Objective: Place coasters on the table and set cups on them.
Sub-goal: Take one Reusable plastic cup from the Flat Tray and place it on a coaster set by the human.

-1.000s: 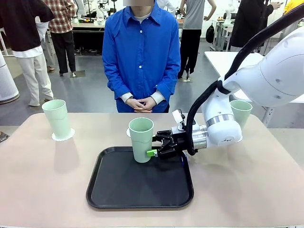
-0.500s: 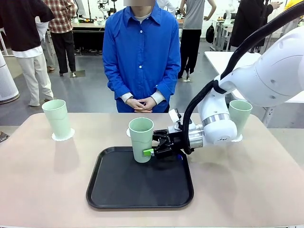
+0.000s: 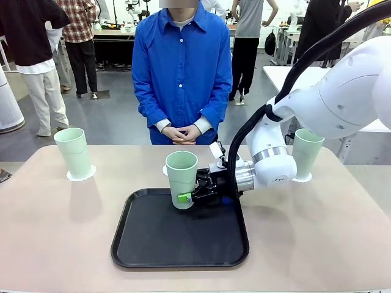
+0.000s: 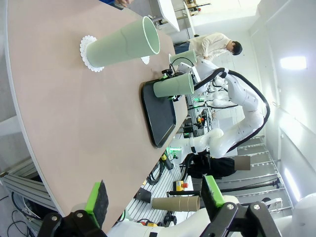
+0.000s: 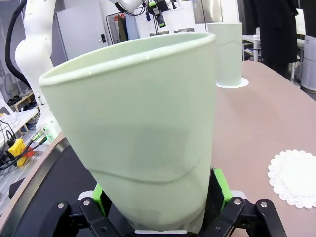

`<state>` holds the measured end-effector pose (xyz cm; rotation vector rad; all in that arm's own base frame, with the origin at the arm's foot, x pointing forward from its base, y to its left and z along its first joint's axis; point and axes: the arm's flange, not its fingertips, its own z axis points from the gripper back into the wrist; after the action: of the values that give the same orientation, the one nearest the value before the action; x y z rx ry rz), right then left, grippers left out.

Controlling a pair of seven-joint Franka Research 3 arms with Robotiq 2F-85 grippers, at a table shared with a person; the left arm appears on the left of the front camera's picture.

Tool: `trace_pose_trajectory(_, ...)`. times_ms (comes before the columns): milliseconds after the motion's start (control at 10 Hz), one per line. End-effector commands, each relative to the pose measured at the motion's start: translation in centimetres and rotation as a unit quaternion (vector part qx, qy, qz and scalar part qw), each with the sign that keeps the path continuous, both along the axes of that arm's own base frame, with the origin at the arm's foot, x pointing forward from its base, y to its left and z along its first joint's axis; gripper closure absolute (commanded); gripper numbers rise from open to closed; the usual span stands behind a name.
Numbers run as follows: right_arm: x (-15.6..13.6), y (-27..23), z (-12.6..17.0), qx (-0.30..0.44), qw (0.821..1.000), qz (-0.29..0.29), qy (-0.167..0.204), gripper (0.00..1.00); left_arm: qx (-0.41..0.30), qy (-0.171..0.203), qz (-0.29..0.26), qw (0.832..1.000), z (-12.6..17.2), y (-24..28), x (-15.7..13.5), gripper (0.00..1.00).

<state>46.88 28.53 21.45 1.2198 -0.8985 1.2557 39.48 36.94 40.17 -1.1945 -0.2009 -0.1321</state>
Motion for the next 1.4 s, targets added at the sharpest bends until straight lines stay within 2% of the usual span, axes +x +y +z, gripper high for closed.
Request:
trace_pose_trajectory(0,0.7,0.3,0.0,-0.027,1.000,0.012,-0.002,0.59,0.002,0.000,0.001,1.000,0.2,0.0,-0.1,0.00)
trace_pose_trajectory(100,0.6,0.2,0.0,-0.025,1.000,0.012,-0.005,0.59,0.002,0.000,0.001,1.000,0.2,0.0,-0.1,0.00)
trace_pose_trajectory(200,0.5,0.1,0.2,-0.023,1.000,0.013,-0.005,1.00,0.002,0.000,0.001,1.000,0.2,0.0,-0.1,0.00)
trace_pose_trajectory(400,0.3,0.0,0.3,-0.020,1.000,0.012,-0.003,1.00,0.002,0.000,0.001,1.000,0.2,0.0,-0.1,0.00)
trace_pose_trajectory(500,-0.5,-0.2,1.4,-0.011,1.000,0.012,0.002,0.78,0.002,0.000,0.001,1.000,0.2,0.0,-0.1,0.00)
trace_pose_trajectory(600,-1.7,-0.2,3.3,-0.006,1.000,0.020,0.013,0.78,0.002,0.000,0.001,1.000,0.2,0.0,-0.1,0.00)
trace_pose_trajectory(1000,-5.9,1.3,15.5,-0.008,1.000,0.022,-0.002,0.78,0.002,0.000,0.001,1.000,0.2,0.0,-0.1,0.00)
trace_pose_trajectory(1300,-7.7,3.4,21.9,-0.011,0.999,0.003,-0.032,0.78,0.002,0.000,0.001,1.000,0.2,0.0,-0.1,0.00)
